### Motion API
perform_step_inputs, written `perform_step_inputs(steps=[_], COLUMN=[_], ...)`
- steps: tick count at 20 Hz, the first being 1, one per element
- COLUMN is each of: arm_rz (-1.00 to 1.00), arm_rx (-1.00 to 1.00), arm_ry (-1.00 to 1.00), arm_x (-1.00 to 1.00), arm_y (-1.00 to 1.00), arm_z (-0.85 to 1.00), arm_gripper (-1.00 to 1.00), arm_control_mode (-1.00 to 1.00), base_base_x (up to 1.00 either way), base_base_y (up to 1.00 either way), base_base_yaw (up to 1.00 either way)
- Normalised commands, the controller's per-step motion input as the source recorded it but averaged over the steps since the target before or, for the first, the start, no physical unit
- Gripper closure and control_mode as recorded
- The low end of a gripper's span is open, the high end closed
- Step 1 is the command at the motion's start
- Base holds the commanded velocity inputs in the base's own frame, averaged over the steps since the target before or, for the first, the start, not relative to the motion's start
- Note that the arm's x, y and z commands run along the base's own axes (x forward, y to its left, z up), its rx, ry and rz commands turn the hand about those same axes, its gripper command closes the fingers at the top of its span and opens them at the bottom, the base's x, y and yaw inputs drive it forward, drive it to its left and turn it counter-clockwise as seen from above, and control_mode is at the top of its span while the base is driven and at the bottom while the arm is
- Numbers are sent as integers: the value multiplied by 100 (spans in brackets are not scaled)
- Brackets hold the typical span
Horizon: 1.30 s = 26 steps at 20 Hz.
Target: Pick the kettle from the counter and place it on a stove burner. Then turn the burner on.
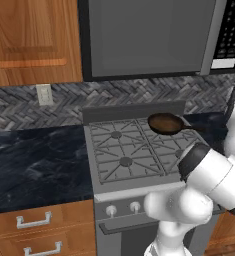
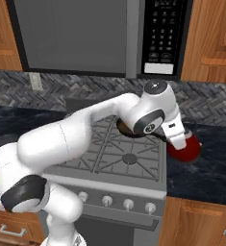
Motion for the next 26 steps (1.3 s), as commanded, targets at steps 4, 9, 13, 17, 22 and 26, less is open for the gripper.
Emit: perform_step_inputs(steps=[4, 9, 13, 17, 22, 26], arm_rz=[0, 0, 0, 0, 0, 0], arm_rx=[-5, 0, 0, 2, 3, 6], arm_ry=[1, 1, 0, 0, 0, 0], arm_x=[-44, -41, -31, -30, -31, -27], arm_y=[70, 60, 44, 35, 33, 37], arm_z=[21, 38, 58, 62, 44, 2], arm_gripper=[100, 100, 100, 100, 100, 100], arm_control_mode=[-100, -100, -100, -100, -100, -100], base_base_x=[0, 0, 0, 0, 0, 0], base_base_y=[0, 0, 0, 0, 0, 0], base_base_yaw=[0, 0, 0, 0, 0, 0])
